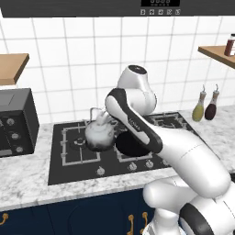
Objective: Pick the kettle from the counter and place it on a stove burner. Then turn the burner on.
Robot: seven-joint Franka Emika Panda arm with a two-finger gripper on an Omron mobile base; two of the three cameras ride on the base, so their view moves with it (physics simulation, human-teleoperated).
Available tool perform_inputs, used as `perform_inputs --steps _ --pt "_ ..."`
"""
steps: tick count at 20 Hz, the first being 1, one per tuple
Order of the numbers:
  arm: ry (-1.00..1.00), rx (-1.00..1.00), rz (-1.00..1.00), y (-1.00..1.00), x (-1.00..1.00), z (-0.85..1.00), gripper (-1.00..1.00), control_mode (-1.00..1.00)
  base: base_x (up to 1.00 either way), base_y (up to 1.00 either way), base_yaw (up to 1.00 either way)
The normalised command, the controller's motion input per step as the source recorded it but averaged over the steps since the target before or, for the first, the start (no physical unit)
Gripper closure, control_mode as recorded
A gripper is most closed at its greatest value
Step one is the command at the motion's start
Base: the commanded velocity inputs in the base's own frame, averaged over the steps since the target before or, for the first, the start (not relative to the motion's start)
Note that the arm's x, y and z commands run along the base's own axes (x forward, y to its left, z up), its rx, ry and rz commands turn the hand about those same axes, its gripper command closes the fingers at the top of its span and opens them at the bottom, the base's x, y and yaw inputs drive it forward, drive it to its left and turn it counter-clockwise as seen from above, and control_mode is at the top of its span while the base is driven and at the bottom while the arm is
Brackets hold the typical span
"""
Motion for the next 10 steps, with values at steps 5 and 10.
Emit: perform_inputs --steps 5,10 --pt "0.04 -0.01 -0.05 0.55 0.54 -0.26 1.0 -1.0 0.0 0.0 0.0" --pt "0.05 -0.01 -0.06 0.64 0.62 -0.26 1.0 -1.0 0.0 0.0 0.0"
